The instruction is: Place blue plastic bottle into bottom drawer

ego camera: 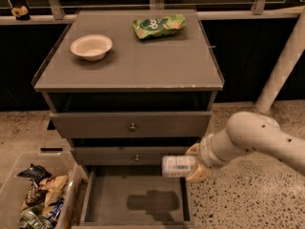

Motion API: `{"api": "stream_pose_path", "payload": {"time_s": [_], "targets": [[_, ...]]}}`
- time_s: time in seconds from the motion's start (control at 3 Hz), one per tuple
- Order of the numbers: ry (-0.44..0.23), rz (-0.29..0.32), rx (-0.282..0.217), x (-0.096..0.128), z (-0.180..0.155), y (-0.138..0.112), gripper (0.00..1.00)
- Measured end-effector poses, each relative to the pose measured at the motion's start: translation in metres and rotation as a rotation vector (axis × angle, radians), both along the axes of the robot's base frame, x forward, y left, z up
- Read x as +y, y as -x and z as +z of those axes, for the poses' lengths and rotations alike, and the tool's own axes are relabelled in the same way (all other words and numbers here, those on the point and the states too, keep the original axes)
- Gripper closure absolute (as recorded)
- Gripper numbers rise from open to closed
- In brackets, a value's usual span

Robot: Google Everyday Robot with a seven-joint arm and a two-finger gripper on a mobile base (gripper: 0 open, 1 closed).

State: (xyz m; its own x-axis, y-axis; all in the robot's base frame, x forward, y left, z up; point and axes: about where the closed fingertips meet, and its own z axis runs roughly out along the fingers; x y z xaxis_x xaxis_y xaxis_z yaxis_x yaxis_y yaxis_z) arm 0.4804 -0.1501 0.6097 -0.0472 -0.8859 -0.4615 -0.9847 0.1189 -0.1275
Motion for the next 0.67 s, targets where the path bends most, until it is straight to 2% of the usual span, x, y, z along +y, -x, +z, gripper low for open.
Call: {"api": "stream_pose_path", "payload": {"time_s": [0.33,0.67], "targets": [[-0.041,-0.035,0.129,0.007,-0.095,0.062,1.00],[-0.067,-0.088,0.209,0.027,-0.210,0.117,1.00]]}}
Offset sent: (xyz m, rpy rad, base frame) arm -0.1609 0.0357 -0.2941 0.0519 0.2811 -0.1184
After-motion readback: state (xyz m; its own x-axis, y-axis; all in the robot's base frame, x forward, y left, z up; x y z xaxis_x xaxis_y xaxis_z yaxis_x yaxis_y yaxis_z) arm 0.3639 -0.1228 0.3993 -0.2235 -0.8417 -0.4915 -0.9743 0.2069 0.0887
